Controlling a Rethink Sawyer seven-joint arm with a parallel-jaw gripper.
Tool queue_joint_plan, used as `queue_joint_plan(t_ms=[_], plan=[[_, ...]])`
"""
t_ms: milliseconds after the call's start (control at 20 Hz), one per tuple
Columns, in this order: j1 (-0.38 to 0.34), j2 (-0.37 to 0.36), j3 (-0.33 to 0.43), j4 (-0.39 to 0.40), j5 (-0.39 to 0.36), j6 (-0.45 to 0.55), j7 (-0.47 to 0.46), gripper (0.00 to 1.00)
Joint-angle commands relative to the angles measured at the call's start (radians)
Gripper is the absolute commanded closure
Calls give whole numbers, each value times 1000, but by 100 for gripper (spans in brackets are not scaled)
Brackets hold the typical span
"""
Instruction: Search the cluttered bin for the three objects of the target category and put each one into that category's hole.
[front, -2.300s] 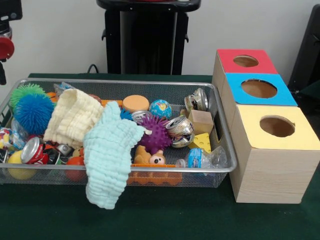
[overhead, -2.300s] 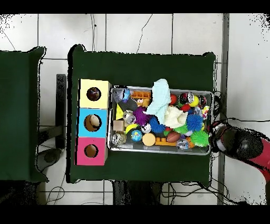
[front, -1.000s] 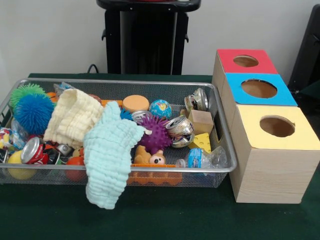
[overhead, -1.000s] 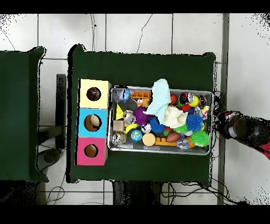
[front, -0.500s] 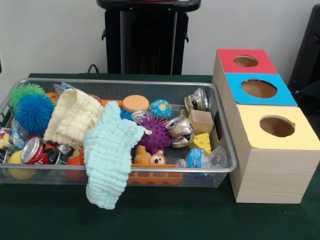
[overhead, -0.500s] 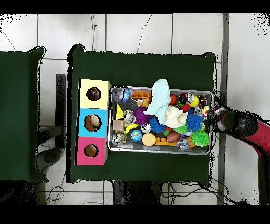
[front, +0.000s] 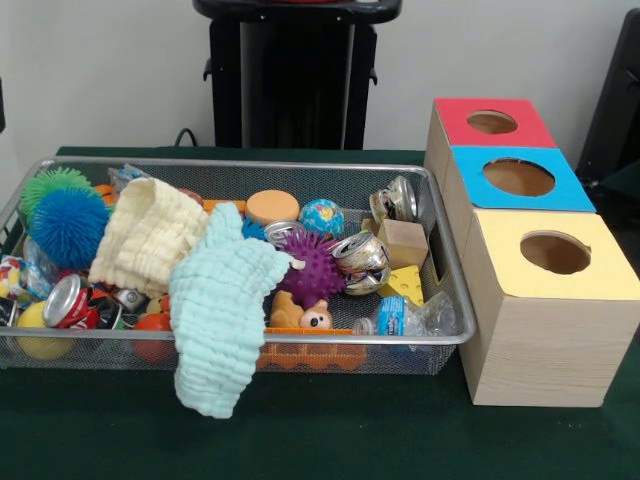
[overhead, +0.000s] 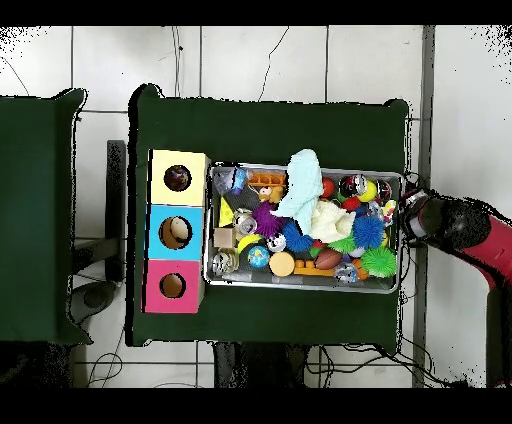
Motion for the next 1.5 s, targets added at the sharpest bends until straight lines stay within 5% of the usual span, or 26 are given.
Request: queue_joint_plan(t_ms=[50, 750, 950, 1200, 1500], plan=[[38, 14, -3, 25, 70, 82, 102, 100], [22, -2, -10, -53, 96, 189, -9, 100], [40, 6, -12, -49, 104, 180, 24, 100], [132, -93, -71, 87, 153, 158, 192, 100], [197, -94, -131, 75, 207, 170, 235, 100]])
